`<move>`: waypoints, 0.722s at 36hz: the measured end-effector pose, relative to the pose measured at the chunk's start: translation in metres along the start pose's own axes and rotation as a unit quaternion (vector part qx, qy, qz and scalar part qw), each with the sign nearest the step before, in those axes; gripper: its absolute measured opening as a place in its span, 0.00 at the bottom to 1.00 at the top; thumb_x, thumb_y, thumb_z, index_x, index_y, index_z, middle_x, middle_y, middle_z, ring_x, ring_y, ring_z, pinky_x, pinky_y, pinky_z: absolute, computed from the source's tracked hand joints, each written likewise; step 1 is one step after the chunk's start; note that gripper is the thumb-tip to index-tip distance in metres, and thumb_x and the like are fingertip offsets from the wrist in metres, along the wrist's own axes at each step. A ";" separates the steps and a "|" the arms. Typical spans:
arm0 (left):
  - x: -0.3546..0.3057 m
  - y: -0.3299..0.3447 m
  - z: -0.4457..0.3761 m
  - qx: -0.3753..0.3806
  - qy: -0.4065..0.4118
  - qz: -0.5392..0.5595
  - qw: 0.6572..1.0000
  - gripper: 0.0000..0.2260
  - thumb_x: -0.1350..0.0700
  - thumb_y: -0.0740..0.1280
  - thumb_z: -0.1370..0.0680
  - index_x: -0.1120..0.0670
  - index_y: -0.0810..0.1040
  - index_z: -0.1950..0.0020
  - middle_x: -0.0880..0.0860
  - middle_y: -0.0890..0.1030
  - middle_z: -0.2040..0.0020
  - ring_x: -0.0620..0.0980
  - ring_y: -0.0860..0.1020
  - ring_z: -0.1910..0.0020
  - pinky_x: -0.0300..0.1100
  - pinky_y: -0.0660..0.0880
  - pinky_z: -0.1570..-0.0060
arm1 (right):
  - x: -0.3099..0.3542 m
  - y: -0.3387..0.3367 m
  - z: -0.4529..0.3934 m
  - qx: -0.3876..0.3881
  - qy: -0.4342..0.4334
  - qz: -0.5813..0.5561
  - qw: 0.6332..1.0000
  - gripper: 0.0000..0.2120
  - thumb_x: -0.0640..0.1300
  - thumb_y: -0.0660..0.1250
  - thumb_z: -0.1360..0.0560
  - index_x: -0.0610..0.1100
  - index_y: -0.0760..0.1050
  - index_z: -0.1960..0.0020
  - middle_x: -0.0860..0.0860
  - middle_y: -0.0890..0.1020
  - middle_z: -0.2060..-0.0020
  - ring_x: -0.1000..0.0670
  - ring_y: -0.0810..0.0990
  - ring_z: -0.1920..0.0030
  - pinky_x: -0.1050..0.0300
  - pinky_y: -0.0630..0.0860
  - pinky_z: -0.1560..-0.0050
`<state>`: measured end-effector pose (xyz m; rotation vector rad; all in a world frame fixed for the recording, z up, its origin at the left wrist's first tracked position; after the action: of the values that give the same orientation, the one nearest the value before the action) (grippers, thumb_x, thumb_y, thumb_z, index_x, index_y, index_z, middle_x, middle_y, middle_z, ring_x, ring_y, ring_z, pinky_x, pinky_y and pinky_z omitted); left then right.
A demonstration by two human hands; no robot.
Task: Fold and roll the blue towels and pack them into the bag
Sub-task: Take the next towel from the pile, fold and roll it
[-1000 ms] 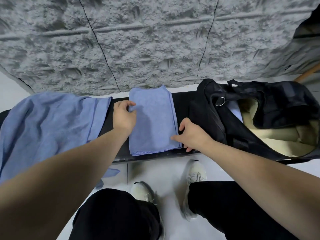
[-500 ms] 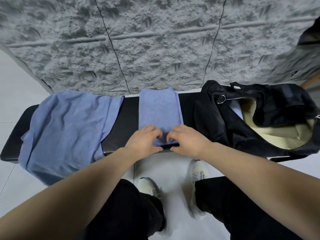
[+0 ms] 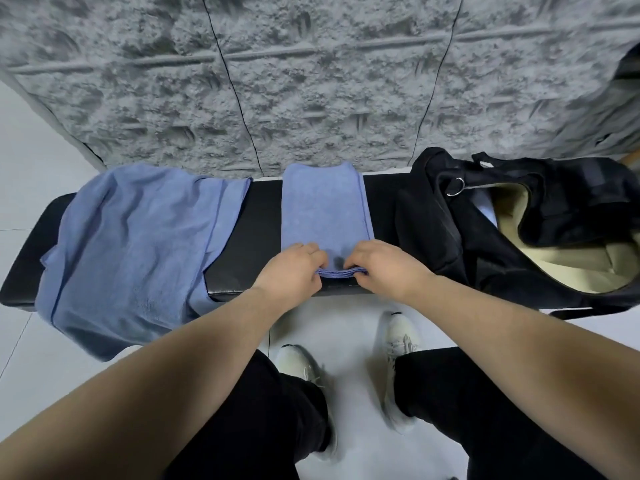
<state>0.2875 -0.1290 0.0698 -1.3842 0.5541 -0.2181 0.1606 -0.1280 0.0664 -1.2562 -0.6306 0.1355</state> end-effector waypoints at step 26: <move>-0.017 0.008 0.015 0.061 0.028 -0.018 0.998 0.12 0.64 0.59 0.26 0.54 0.74 0.45 0.50 0.73 0.50 0.50 0.67 0.54 0.50 0.72 0.54 | 0.018 0.019 0.023 -0.069 -0.041 0.081 0.994 0.15 0.41 0.70 0.32 0.46 0.74 0.47 0.48 0.73 0.55 0.45 0.73 0.53 0.51 0.69 0.55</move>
<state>0.2791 -0.1070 0.0674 -1.2738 0.5543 -0.3153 0.1681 -0.0945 0.0594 -1.4407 -0.6158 0.2826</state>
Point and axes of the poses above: each hand's wrist, its own z-axis away from the middle knuckle, its own y-axis out of the palm, x = y × z, the point moved 8 cm from there along -z, towards the middle knuckle
